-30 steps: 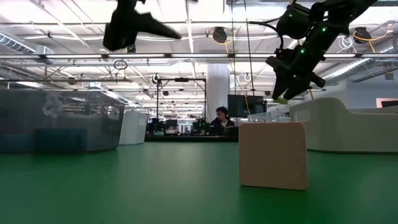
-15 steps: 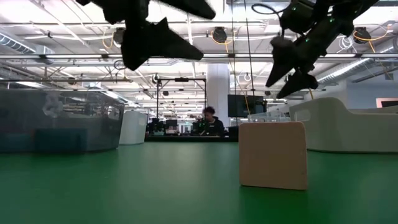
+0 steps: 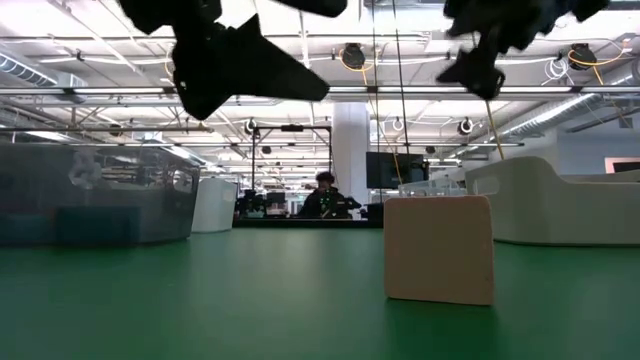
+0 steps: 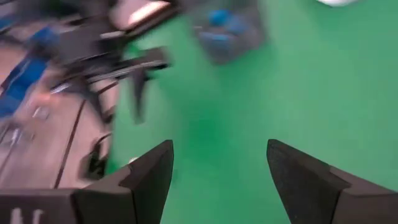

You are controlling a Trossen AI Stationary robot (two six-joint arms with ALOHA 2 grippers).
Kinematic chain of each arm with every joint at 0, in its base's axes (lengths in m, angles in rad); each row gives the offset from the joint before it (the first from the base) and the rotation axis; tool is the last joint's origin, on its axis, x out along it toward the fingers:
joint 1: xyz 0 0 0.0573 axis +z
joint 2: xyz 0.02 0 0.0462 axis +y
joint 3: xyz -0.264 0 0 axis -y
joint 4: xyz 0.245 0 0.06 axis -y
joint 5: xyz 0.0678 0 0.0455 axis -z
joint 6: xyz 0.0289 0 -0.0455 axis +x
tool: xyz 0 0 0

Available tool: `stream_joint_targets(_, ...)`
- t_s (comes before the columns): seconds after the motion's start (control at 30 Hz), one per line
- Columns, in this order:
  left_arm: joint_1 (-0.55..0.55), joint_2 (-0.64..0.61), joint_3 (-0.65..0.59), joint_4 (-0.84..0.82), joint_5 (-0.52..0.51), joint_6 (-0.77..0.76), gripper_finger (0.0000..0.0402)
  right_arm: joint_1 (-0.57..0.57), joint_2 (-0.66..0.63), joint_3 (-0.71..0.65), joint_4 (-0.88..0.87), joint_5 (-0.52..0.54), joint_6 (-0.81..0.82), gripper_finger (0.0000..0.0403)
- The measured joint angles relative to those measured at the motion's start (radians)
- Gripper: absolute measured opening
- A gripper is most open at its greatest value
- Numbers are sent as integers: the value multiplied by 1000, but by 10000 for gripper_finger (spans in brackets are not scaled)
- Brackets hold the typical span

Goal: Sort & place blocks by color
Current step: Put the brown block into the gray bin

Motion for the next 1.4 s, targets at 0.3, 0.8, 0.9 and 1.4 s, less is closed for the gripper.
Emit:
stream_joint_targets(0.3, -43, -28, 5, 0, -19, -52, 237, 312, 77, -25, 345, 228, -278, 247)
stream_joint_targets(0.8, -103, -143, 6, -31, -16, -384, 237, 334, 465, -23, 660, 238, -423, 247)
stream_joint_targets(0.9, -125, -149, 6, -29, 8, -385, 237, 348, 524, -11, 665, 231, -417, 247)
stream_joint_targets(1.4, -281, -148, 6, -34, 13, -589, 237, 380, 782, 245, 467, 25, -466, 247)
